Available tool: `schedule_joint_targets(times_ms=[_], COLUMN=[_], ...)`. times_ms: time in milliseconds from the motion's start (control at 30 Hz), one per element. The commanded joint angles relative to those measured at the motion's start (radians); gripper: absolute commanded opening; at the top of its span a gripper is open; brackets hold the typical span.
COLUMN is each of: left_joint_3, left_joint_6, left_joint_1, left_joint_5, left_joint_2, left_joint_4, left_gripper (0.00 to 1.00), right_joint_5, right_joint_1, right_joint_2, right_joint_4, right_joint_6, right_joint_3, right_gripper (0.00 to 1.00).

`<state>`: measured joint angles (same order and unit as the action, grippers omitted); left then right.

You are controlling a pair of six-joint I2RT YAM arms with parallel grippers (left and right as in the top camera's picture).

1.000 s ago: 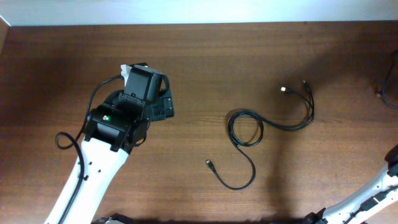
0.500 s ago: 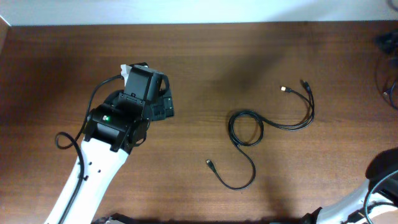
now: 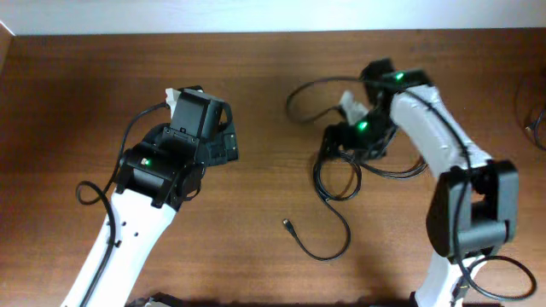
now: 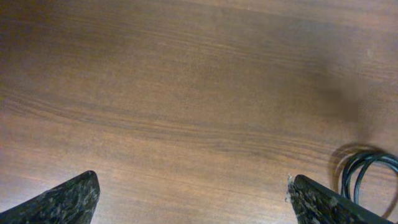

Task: Untangle cables
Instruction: 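Return the right gripper to the remaining cables and grasp one, then lift the right gripper up-right, pulling another cable away off the table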

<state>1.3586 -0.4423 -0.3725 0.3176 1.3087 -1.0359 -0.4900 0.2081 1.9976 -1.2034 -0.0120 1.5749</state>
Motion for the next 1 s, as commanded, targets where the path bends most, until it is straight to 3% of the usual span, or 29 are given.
schedule_joint_targets(times_ms=[0,100,167,300,433,600,733,867,933,967], left_joint_3=[0.003,0.003,0.003,0.003,0.003,0.003,0.003,0.003,0.003,0.003], left_joint_6=[-0.013,-0.012,-0.012,-0.012,-0.012,-0.012,-0.012,-0.012,-0.012,-0.012], left_joint_1=[0.005,0.005,0.005,0.005,0.005,0.005,0.005,0.005,0.005,0.005], left_joint_5=[0.001,0.001,0.001,0.001,0.001,0.001,0.001,0.001,0.001,0.001], left_joint_2=[-0.017,-0.017,-0.017,-0.017,-0.017,-0.017,-0.017,-0.017,-0.017,-0.017], left_joint_4=[0.002,0.002,0.002,0.002,0.002,0.002,0.002,0.002,0.002,0.002], left_gripper=[0.99,0.99,0.99,0.99,0.99,0.99,0.99,0.99,0.99,0.99], right_joint_5=[-0.072,-0.078,-0.077,-0.008,-0.003,-0.002,-0.103,-0.153,-0.086,-0.051], right_joint_1=[0.048,0.100,0.129,0.131,0.132,0.132,0.113,0.045,0.037,0.037], right_joint_2=[-0.009,-0.009,-0.009,-0.009,-0.009,-0.009,-0.009,-0.044,-0.068,-0.069], right_joint_4=[0.133,0.226,0.316,0.381,0.381,0.382,0.388,0.211,0.065,-0.007], right_joint_6=[-0.030,-0.032,-0.110,-0.162,-0.162,-0.162,-0.161,-0.123,-0.116,-0.116], right_joint_3=[-0.137,-0.200,-0.233,-0.257,-0.257,-0.257,-0.234,0.068,0.385,0.628], right_gripper=[0.87,0.81,0.65,0.57,0.24,0.04,0.04,0.04,0.04,0.04])
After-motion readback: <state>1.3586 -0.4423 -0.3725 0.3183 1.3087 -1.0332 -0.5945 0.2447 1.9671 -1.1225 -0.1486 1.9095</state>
